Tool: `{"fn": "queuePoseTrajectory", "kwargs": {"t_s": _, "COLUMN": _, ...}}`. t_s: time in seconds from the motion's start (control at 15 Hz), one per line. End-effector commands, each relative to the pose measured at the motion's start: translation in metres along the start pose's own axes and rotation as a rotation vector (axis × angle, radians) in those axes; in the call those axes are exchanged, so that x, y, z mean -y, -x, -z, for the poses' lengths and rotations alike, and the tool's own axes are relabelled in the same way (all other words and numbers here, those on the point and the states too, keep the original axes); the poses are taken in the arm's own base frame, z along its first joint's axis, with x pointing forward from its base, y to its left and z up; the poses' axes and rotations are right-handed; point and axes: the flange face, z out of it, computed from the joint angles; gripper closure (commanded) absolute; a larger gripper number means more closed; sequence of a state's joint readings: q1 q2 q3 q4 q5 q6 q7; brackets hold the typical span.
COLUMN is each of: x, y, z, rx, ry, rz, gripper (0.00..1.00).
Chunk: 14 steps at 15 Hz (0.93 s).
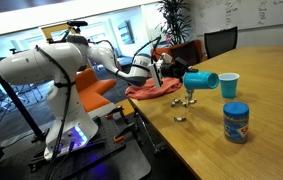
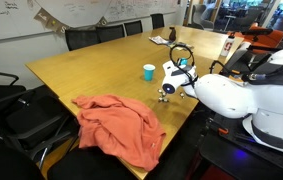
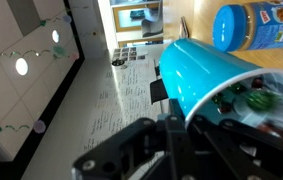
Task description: Pour the sweets in the right cup onto the table then put two sweets in the left cup
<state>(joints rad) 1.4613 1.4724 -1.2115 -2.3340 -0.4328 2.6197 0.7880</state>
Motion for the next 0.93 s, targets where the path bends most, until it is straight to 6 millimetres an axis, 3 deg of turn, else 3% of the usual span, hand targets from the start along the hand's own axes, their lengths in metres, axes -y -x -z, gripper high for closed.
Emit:
{"fn": "queuePoseTrajectory", "kwargs": {"t_s": 0.0, "x": -0.009, "y": 0.0, "z": -0.02, "rx": 0.082, "ry": -0.139, "rz": -0.108, "gripper": 0.99}}
{"fn": "queuePoseTrajectory", "kwargs": {"t_s": 0.4, "x": -0.039, "y": 0.003, "z": -0.049, "rx": 0.202, "ry": -0.295, "rz": -0.331, "gripper": 0.99}}
{"fn": "queuePoseTrajectory", "kwargs": {"t_s": 0.87, "x": -0.106, "y": -0.01, "z": -0.067, "rx": 0.306, "ry": -0.446, "rz": -0.599, "gripper": 0.99}}
